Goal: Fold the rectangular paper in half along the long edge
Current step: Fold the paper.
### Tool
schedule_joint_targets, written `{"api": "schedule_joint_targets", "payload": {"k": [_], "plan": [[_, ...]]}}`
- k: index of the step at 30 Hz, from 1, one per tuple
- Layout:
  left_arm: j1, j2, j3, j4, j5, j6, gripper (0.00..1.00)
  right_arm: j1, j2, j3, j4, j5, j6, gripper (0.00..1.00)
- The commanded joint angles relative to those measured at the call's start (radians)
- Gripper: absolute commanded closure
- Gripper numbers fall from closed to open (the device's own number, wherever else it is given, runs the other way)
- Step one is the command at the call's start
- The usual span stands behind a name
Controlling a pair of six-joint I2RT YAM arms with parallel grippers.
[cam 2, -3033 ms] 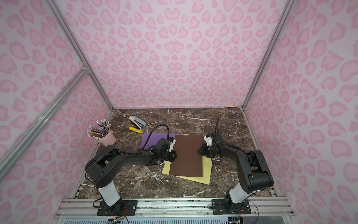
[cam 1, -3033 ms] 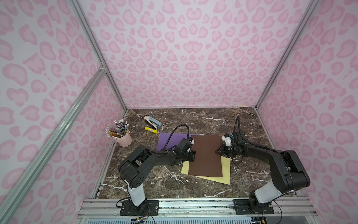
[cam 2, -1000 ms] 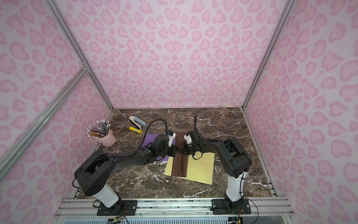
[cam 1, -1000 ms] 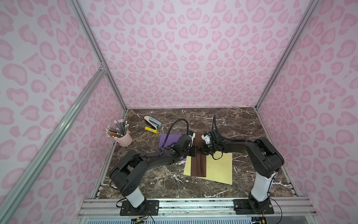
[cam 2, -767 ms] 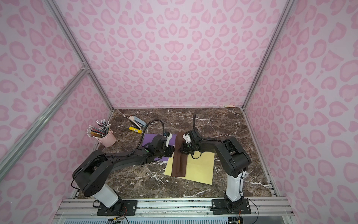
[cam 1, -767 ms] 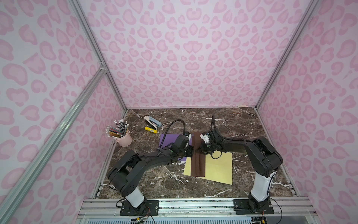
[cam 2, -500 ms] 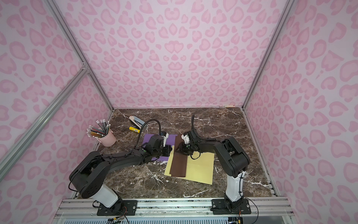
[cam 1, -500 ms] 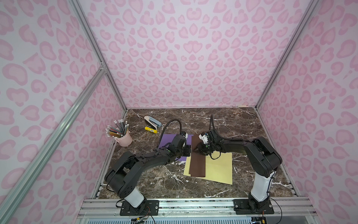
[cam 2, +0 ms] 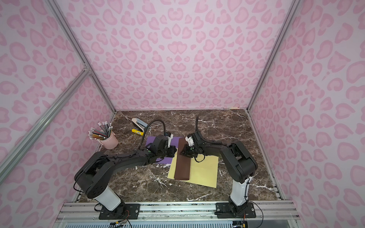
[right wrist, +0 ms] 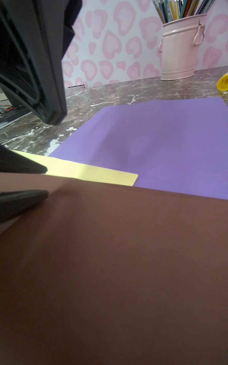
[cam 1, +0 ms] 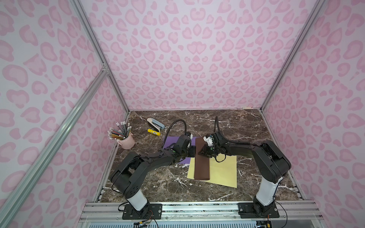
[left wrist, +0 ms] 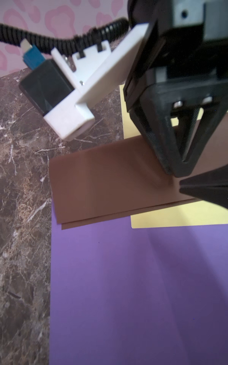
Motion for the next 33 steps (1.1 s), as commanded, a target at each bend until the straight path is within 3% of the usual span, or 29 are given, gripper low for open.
{"api": "schedule_joint_targets", "payload": {"k": [1, 33], "plan": [[0.000, 0.009, 0.016, 0.014, 0.011, 0.016, 0.96, 0.004, -0.020, -0.009, 0.000, -0.014, -0.024, 0.79], [-0.020, 0.064, 0.023, 0.025, 0.026, 0.015, 0.96, -0.009, 0.040, -0.002, 0.114, -0.029, 0.054, 0.78]]}}
